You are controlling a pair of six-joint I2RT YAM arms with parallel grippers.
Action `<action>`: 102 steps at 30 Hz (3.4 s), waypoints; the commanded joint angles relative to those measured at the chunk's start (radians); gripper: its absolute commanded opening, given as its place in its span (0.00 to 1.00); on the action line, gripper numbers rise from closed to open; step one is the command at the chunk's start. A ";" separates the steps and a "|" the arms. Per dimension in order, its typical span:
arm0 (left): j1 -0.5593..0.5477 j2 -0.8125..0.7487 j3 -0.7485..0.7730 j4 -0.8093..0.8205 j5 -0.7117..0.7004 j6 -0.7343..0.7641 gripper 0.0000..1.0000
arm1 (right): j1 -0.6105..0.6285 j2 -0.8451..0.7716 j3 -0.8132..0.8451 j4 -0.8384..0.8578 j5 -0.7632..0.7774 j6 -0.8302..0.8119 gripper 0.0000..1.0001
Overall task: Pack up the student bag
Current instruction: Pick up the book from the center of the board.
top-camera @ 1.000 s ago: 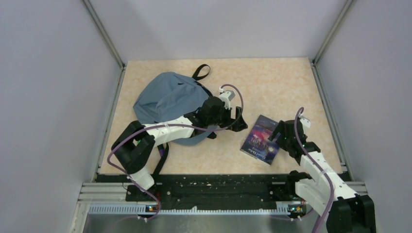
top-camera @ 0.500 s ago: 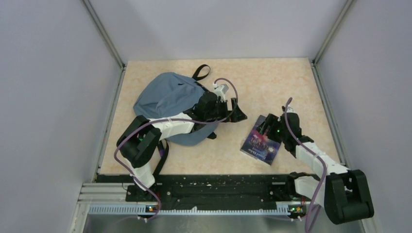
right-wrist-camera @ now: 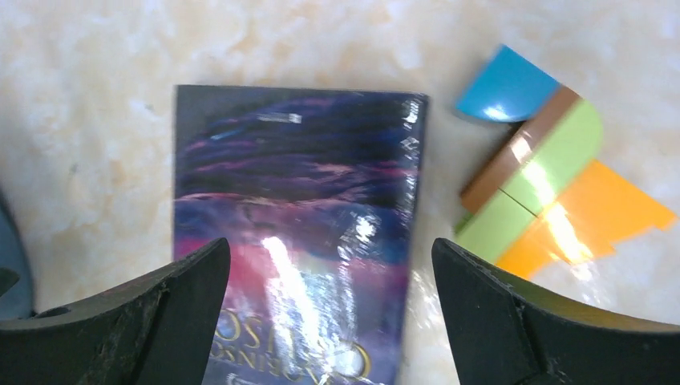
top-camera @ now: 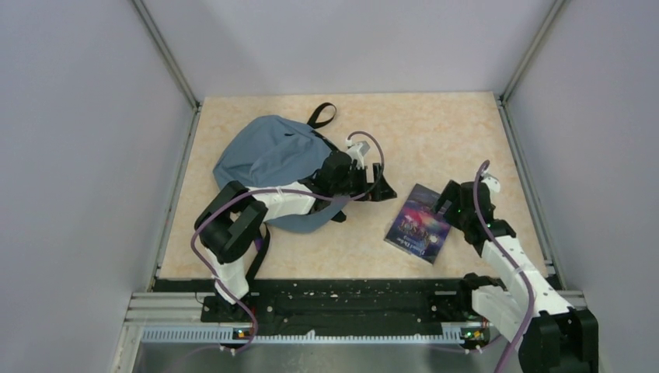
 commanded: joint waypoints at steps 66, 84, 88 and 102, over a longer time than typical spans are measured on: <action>-0.020 -0.048 -0.117 0.364 0.124 -0.277 0.55 | 0.060 0.454 -0.245 0.806 -0.560 0.135 0.63; -0.027 -0.258 -0.099 -0.014 -0.147 -0.023 0.54 | 0.300 0.787 -0.028 1.016 -0.567 0.255 0.60; -0.015 -0.315 -0.101 -0.135 -0.262 0.036 0.54 | 0.374 0.901 0.052 1.096 -0.561 0.317 0.58; 0.062 -0.434 -0.111 -0.409 -0.479 0.088 0.70 | 0.471 1.010 0.181 1.041 -0.450 0.340 0.57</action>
